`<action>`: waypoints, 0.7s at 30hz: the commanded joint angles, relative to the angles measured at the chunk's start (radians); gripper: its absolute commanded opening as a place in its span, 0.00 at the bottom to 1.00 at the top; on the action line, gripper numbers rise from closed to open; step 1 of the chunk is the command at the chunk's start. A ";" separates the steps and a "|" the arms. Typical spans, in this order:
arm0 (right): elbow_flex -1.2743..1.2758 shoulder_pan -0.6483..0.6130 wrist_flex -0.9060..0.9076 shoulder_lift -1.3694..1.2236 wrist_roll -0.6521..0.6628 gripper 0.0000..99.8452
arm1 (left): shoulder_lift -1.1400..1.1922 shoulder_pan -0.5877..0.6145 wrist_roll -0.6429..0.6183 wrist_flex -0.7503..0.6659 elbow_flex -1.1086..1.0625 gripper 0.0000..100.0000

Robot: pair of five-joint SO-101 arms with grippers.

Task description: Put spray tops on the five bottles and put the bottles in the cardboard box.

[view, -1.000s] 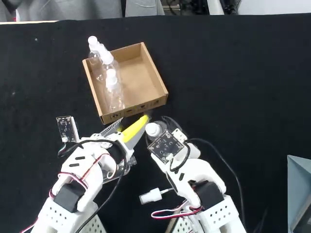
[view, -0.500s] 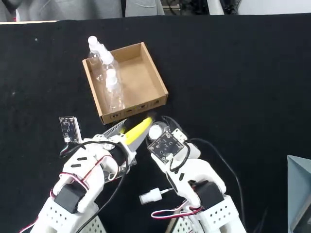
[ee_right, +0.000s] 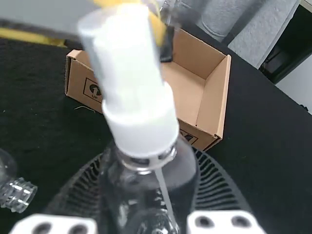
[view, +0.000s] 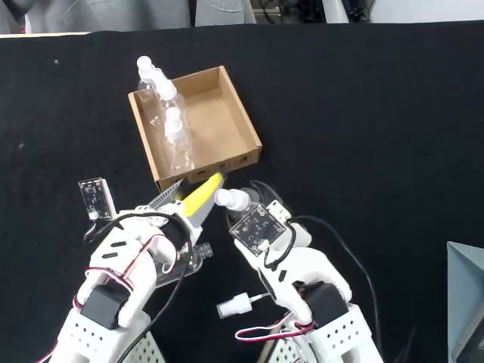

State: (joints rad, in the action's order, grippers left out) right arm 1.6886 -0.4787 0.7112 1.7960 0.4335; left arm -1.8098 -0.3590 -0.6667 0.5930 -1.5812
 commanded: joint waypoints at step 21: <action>-0.005 0.018 -0.031 0.047 0.002 0.10 | -0.011 0.108 0.014 0.235 0.226 0.26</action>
State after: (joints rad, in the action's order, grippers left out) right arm 1.6886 -0.4787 0.7112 1.7960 0.4319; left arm -1.8098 -0.3360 -0.6605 0.8293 -1.4216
